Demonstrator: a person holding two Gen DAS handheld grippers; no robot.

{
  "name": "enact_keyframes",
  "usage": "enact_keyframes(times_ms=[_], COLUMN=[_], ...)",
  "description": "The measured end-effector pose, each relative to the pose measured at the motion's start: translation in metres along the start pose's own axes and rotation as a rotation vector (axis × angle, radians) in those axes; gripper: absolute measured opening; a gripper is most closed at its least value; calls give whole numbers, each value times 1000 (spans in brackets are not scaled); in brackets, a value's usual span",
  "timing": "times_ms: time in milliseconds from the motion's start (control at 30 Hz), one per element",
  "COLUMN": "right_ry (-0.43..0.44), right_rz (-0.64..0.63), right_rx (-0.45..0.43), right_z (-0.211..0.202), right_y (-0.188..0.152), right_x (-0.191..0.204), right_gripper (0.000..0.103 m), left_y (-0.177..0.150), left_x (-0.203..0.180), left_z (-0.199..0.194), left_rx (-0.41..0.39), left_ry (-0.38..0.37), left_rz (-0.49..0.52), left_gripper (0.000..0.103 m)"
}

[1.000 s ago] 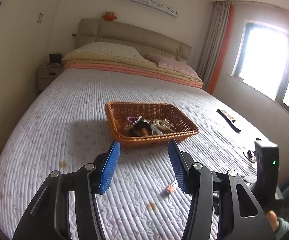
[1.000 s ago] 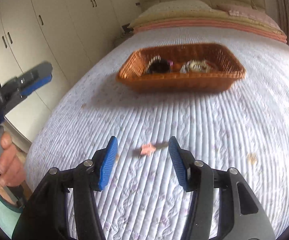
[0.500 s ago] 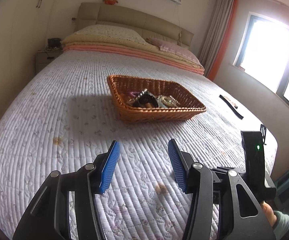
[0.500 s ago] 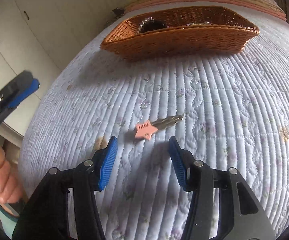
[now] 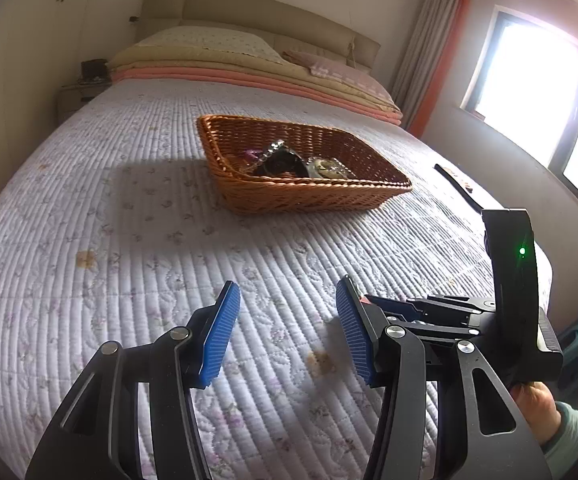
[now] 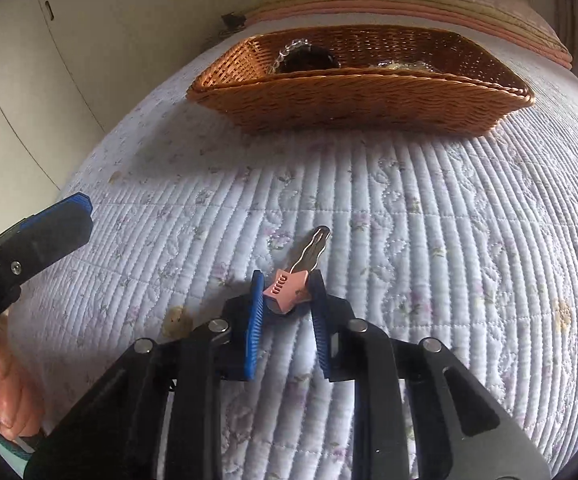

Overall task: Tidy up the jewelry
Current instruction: 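Carry the pink key into the basket and open the right tool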

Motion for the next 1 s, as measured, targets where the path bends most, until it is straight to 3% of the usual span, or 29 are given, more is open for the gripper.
enact_keyframes(times_ms=[167,333,400,633,767,867,1000], right_ry=[19,66,106,13,-41,-36,-40], right_rz=[14,3,3,-61,-41,4,41], right_rx=[-30,-127,-177,-291,-262,-204,-137], right_z=[-11,-49,-68,-86,-56,-27,6], right_y=[-2,8,22,101,149,179,200], right_x=[-9,-14,-20,-35,-57,-77,-96], right_gripper=[20,20,20,20,20,20,21], left_y=[6,23,36,97,129,142,150], left_x=[-11,-19,-23,-33,-27,-22,-15], left_z=[5,3,4,30,63,86,110], left_rx=[-6,-57,-83,-140,-141,-132,-122], left_ry=[-5,-13,-18,16,50,95,141], left_rz=[18,6,8,42,19,12,0], left_gripper=[47,47,47,47,47,47,49])
Point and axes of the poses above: each gripper's, at about its wrist camera, not at the fingertips, and z roughly the way its jaws point, x to its left, y to its top, the point moved 1 cm from there along z, roughly the way its jaws point, and after that the axes turned 3 degrees about x, right-handed, at the moved point
